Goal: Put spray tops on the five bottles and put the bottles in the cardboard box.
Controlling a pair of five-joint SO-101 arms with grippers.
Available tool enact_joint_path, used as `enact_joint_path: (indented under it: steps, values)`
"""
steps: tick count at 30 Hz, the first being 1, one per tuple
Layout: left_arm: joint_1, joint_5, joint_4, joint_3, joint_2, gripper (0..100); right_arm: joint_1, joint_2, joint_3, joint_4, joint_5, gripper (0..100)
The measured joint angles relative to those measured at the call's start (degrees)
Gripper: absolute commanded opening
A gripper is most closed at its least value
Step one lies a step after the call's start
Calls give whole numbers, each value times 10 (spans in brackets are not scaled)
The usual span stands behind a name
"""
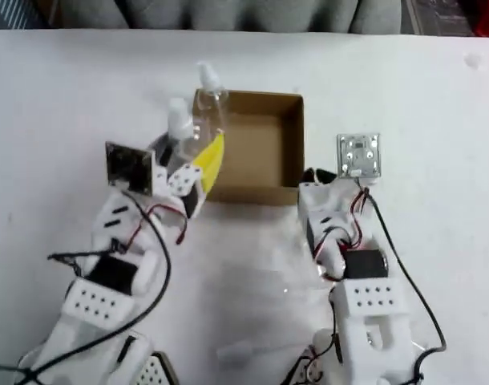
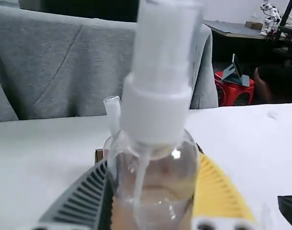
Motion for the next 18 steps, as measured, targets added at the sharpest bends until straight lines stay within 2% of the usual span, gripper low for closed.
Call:
enact_joint_path:
  steps: [6,18]
  values:
    - [-2,0,-51,-72,142,20,30,78,-17,-53,2,17]
    - [-14,0,-236,-97,382,20,30,121,-40,-57,2,17]
